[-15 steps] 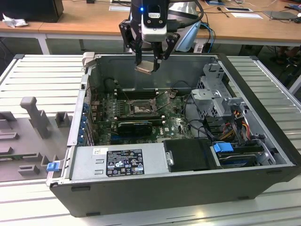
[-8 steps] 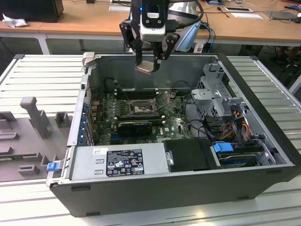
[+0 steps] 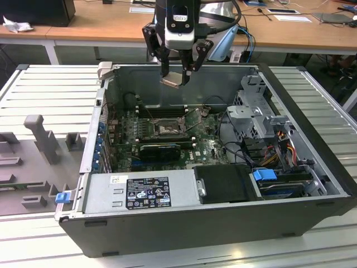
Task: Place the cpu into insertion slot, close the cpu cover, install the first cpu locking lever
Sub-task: 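Place the cpu into insertion slot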
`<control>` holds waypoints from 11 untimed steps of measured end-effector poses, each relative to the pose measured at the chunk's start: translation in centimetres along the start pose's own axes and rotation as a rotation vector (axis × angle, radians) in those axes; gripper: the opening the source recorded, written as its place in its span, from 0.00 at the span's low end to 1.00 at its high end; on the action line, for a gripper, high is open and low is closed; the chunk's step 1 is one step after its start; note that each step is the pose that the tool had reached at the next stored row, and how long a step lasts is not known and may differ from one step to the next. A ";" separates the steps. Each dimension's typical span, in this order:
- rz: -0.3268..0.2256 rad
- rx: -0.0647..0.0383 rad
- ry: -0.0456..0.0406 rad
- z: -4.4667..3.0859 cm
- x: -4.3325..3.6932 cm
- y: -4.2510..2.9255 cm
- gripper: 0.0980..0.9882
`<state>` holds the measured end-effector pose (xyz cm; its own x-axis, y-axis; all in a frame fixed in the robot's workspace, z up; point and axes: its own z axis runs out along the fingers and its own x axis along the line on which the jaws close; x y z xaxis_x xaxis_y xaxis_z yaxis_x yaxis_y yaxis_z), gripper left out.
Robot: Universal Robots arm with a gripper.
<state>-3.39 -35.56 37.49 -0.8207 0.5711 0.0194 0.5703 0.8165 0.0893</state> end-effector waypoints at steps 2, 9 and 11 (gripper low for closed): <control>0.006 0.000 -0.0006 0.00 0.00 0.00 0.48; 0.034 -0.001 -0.0030 0.00 0.00 0.00 0.48; 0.040 -0.001 -0.0036 0.00 0.00 0.00 0.48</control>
<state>-3.38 -35.56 37.48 -0.7969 0.6038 0.0194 0.6029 0.7928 0.0893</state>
